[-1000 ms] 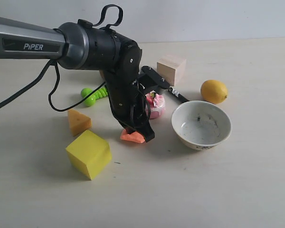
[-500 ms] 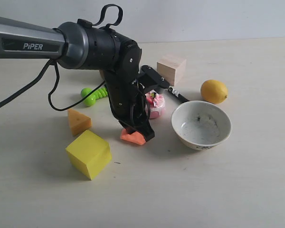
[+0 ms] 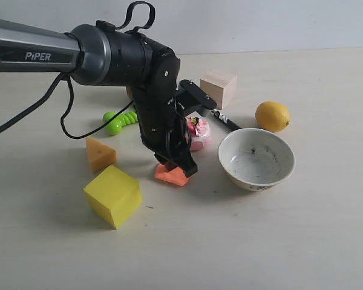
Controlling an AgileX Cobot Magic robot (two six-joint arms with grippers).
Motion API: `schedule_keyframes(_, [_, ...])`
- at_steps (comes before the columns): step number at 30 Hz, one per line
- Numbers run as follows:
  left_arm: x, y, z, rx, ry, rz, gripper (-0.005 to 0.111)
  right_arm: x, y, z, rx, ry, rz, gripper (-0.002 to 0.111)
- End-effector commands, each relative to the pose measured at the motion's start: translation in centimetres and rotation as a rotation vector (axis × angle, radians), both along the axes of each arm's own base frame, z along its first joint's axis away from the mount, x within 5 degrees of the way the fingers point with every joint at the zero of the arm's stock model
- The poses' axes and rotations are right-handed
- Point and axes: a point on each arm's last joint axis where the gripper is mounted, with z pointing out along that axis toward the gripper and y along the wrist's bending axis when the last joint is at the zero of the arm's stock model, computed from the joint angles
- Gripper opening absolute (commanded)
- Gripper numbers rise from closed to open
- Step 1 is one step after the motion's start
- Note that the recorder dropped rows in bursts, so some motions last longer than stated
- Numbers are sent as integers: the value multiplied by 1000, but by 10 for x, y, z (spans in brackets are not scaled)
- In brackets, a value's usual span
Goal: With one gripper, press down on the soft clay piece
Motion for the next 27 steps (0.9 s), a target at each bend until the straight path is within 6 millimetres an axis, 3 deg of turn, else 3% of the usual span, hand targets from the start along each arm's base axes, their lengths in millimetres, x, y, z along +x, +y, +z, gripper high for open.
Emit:
schedule_keyframes(1, [1, 1, 6, -17, -17, 11, 30, 0, 0, -1, 0, -6, -5, 0])
schedule_keyframes(9, [3, 4, 8, 21, -48, -11, 21, 0, 0, -1, 0, -6, -5, 0])
schedule_keyframes(17, [4, 5, 31, -18, -104, -14, 20, 0, 0, -1, 0, -6, -5, 0])
schedule_keyframes(19, [3, 5, 38, -23, -107, -12, 15, 0, 0, -1, 0, -6, -5, 0])
schedule_keyframes(21, [1, 7, 45, -24, -110, -11, 2, 0, 0, -1, 0, -6, -5, 0])
schedule_keyframes(27, [-11, 11, 68, -35, -104, 26, 0, 0, 0, -1, 0, -6, -5, 0])
